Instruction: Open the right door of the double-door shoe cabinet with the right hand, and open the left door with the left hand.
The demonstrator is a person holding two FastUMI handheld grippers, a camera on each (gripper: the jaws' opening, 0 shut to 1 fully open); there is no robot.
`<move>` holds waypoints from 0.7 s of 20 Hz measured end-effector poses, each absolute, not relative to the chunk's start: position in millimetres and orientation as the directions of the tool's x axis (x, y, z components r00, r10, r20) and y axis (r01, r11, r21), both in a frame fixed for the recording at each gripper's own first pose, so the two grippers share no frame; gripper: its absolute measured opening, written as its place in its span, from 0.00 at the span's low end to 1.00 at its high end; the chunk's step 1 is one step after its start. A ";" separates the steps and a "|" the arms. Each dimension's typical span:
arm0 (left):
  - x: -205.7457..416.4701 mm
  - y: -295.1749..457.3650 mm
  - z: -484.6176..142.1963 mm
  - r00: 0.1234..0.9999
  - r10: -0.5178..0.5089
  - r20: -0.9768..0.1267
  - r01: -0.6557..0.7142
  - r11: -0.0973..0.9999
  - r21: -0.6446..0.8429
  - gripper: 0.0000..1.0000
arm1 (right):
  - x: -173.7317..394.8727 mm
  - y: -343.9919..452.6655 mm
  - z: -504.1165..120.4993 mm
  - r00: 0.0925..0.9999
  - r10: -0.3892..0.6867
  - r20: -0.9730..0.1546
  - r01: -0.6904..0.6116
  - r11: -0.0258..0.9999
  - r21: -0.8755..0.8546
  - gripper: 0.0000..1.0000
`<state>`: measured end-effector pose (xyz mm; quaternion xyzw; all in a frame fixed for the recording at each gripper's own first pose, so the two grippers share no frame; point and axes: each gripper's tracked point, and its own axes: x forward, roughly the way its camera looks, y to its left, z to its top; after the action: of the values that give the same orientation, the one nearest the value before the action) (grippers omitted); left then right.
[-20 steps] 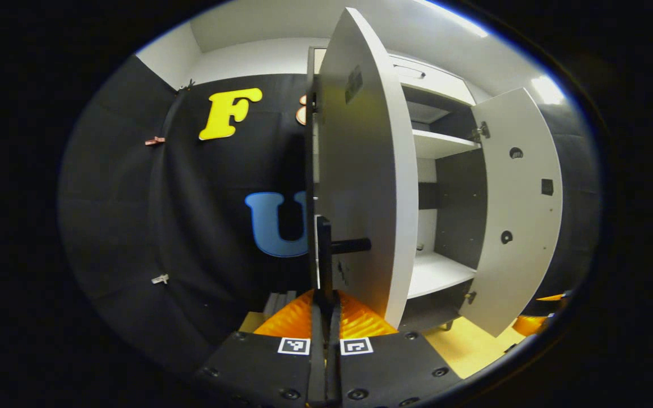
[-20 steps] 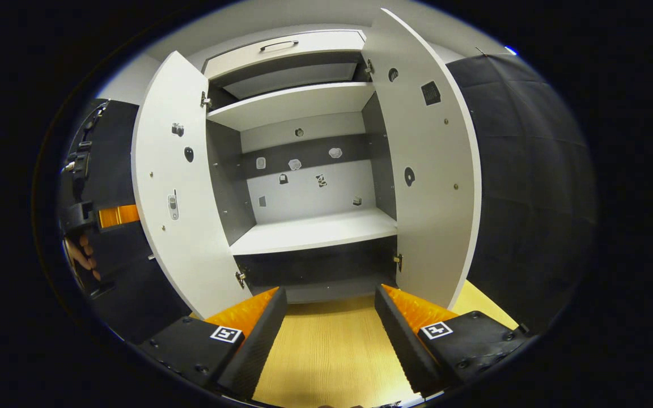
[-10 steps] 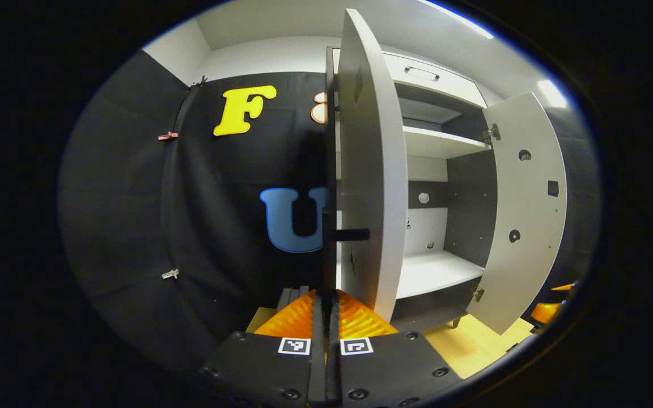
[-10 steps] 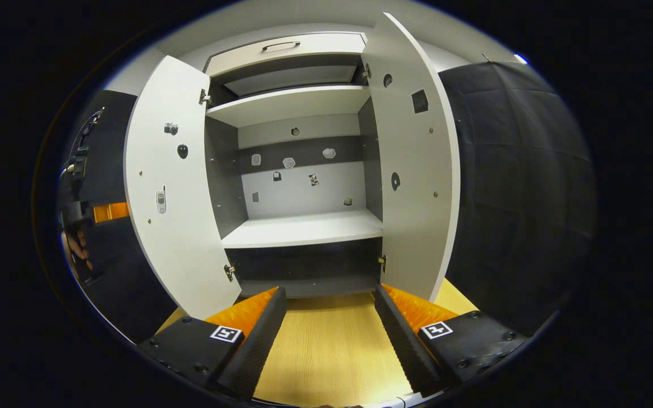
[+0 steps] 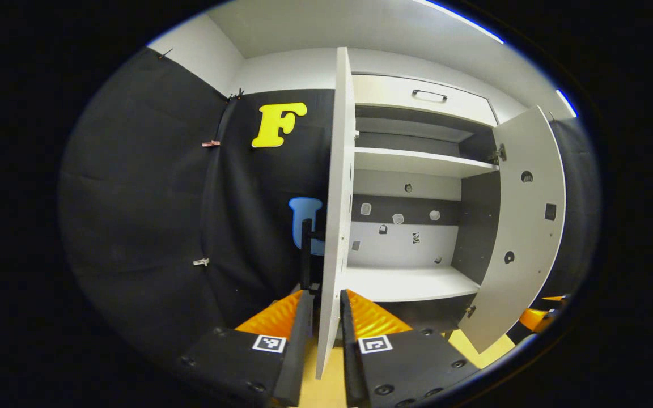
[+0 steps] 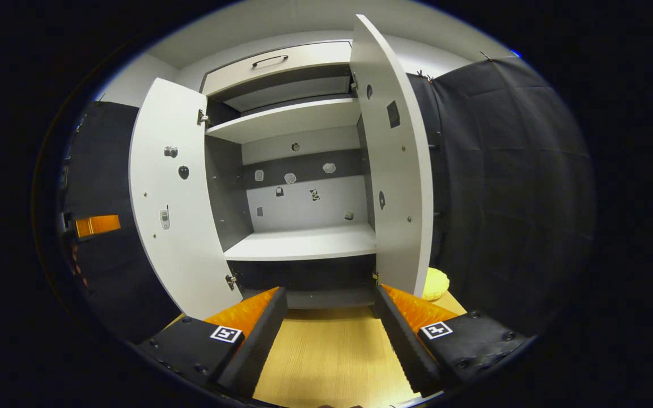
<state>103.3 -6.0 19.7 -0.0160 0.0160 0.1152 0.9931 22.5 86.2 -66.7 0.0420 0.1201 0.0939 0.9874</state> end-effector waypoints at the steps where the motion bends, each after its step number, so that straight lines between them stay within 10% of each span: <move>1: 98.7 -18.5 16.6 0.972 0.233 -0.039 -0.233 0.972 -0.005 0.40 | 24.4 75.8 -62.8 0.957 0.184 -0.226 -0.164 0.981 0.108 0.98; 5: 85.3 -70.5 5.9 0.978 0.199 -0.060 -0.199 0.980 0.013 0.93 | 24.6 60.6 -42.0 0.959 0.216 -0.183 -0.192 0.971 0.140 0.98; 14: 76.7 -110.5 9.1 0.990 0.140 -0.014 -0.140 0.990 0.001 0.97 | 11.9 66.7 -31.7 0.953 0.256 -0.161 -0.231 0.960 0.158 0.98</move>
<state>76.7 -110.5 9.1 -0.0002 0.0072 0.0700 0.9975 11.9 66.7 -31.7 0.0690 0.0905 0.1237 0.9858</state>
